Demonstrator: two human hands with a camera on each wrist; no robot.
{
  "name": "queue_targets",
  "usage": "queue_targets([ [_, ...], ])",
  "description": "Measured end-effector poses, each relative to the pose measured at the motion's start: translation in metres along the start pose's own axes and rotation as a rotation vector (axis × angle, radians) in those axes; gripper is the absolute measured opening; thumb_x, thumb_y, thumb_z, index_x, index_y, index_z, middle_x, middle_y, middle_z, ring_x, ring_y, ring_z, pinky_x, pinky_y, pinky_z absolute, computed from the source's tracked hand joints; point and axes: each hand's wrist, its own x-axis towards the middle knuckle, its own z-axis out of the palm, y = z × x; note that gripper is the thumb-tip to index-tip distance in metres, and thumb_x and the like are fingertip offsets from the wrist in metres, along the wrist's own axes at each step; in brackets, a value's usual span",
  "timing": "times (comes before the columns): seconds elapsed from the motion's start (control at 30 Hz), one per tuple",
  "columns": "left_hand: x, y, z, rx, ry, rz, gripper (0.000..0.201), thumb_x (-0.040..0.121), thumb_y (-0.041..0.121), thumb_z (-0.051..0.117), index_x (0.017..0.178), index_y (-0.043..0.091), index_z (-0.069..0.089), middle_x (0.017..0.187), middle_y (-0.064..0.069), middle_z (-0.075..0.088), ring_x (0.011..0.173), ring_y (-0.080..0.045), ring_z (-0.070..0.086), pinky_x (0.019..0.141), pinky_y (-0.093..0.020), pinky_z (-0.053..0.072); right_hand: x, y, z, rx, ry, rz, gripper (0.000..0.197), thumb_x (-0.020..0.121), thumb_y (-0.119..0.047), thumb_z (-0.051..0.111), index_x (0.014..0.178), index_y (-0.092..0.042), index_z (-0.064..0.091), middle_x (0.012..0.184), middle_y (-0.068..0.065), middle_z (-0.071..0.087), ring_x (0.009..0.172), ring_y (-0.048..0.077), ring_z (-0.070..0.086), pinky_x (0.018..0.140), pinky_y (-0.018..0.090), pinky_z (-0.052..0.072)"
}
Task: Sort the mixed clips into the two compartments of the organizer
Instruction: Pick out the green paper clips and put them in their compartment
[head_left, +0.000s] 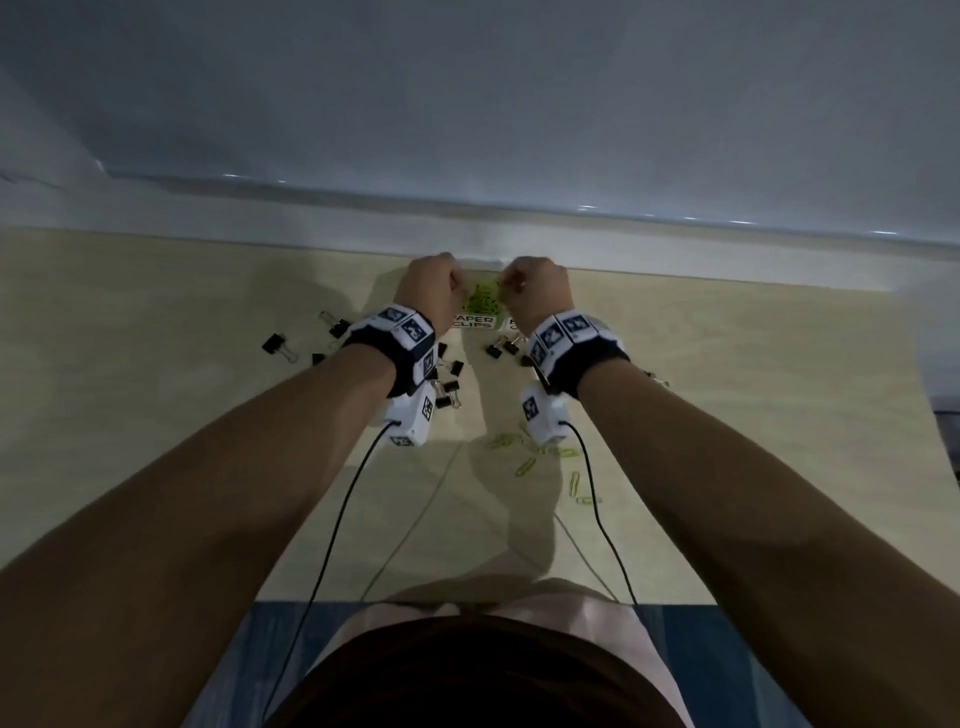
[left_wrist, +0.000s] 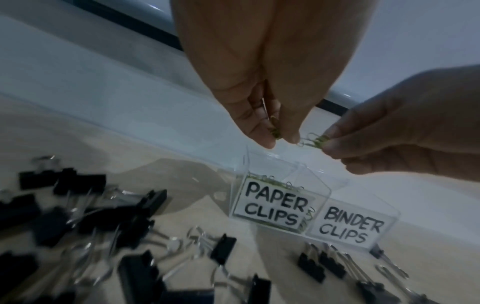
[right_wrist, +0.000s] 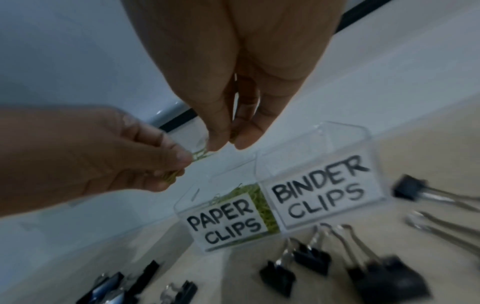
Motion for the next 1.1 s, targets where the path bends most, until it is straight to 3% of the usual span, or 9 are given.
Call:
queue_targets([
  [0.17, 0.017, 0.006, 0.012, 0.111, -0.062, 0.021, 0.024, 0.085, 0.008, 0.058, 0.108, 0.004, 0.064, 0.109, -0.017, 0.064, 0.1, -0.03, 0.061, 0.084, -0.033, 0.046, 0.018, -0.003, 0.007, -0.197, -0.136, -0.045, 0.021, 0.082, -0.007, 0.062, 0.101, -0.014, 0.07, 0.105, 0.007, 0.067, 0.093, 0.021, 0.063, 0.087, 0.032, 0.053],
  [0.27, 0.004, 0.008, 0.022, 0.185, -0.068, 0.131, 0.031, 0.085, 0.005, 0.058, 0.116, 0.008, 0.061, 0.119, -0.013, 0.054, 0.11, -0.029, 0.052, 0.094, -0.037, 0.044, -0.006, 0.021, -0.012, -0.237, -0.113, -0.165, 0.02, 0.085, -0.004, 0.056, 0.098, -0.009, 0.071, 0.101, 0.013, 0.068, 0.094, 0.027, 0.062, 0.087, 0.034, 0.05],
  [0.33, -0.016, 0.012, 0.031, 0.173, -0.098, 0.248, 0.026, 0.086, 0.006, 0.056, 0.111, 0.008, 0.063, 0.117, -0.011, 0.054, 0.111, -0.028, 0.049, 0.095, -0.039, 0.043, -0.031, 0.047, -0.02, -0.297, -0.2, -0.219, 0.02, 0.086, -0.003, 0.053, 0.095, -0.007, 0.07, 0.099, 0.015, 0.068, 0.092, 0.032, 0.062, 0.084, 0.037, 0.05],
  [0.5, -0.084, 0.008, 0.072, 0.175, -0.455, 0.336, 0.027, 0.089, 0.018, 0.058, 0.115, 0.014, 0.06, 0.117, -0.004, 0.051, 0.109, -0.02, 0.049, 0.097, -0.033, 0.04, -0.094, 0.101, -0.014, -0.409, -0.474, -0.344, 0.047, 0.076, 0.009, 0.059, 0.112, -0.02, 0.063, 0.125, 0.0, 0.058, 0.107, 0.019, 0.057, 0.091, 0.035, 0.052],
  [0.6, -0.109, -0.005, 0.089, 0.219, -0.506, 0.349, 0.041, 0.088, 0.024, 0.059, 0.128, 0.013, 0.054, 0.12, -0.004, 0.046, 0.115, -0.021, 0.043, 0.103, -0.036, 0.039, -0.118, 0.119, -0.014, -0.562, -0.568, -0.35, 0.063, 0.076, 0.002, 0.062, 0.133, -0.019, 0.046, 0.145, 0.003, 0.037, 0.125, 0.024, 0.041, 0.099, 0.039, 0.045],
  [0.73, -0.128, -0.009, 0.099, 0.242, -0.556, 0.375, 0.06, 0.085, 0.035, 0.064, 0.136, 0.01, 0.045, 0.124, -0.005, 0.04, 0.117, -0.021, 0.04, 0.104, -0.032, 0.037, -0.153, 0.141, -0.022, -0.541, -0.468, -0.323, 0.058, 0.077, -0.002, 0.061, 0.132, -0.015, 0.047, 0.13, 0.009, 0.042, 0.11, 0.027, 0.045, 0.091, 0.038, 0.048],
  [0.87, -0.136, -0.008, 0.1, 0.15, -0.607, 0.33, 0.069, 0.079, 0.031, 0.072, 0.138, 0.009, 0.043, 0.121, -0.003, 0.04, 0.112, -0.018, 0.044, 0.102, -0.027, 0.039, -0.176, 0.154, -0.034, -0.385, -0.411, -0.224, 0.048, 0.079, -0.015, 0.065, 0.126, -0.018, 0.054, 0.117, 0.007, 0.046, 0.104, 0.024, 0.045, 0.092, 0.038, 0.046],
  [1.0, -0.14, -0.007, 0.099, 0.162, -0.514, 0.244, 0.079, 0.072, 0.034, 0.077, 0.137, 0.008, 0.04, 0.122, -0.006, 0.041, 0.117, -0.019, 0.041, 0.104, -0.028, 0.037, -0.188, 0.161, -0.039, -0.386, -0.447, -0.095, 0.076, 0.071, -0.036, 0.076, 0.138, -0.025, 0.041, 0.125, 0.0, 0.039, 0.113, 0.019, 0.037, 0.1, 0.035, 0.038],
  [1.1, -0.142, -0.001, 0.105, 0.213, -0.488, 0.187, 0.079, 0.069, 0.036, 0.079, 0.134, 0.01, 0.042, 0.124, -0.006, 0.041, 0.118, -0.021, 0.04, 0.104, -0.03, 0.036, -0.187, 0.151, -0.031, -0.413, -0.375, -0.174, 0.072, 0.062, -0.035, 0.082, 0.126, -0.017, 0.054, 0.118, 0.007, 0.05, 0.105, 0.026, 0.046, 0.093, 0.039, 0.047],
])
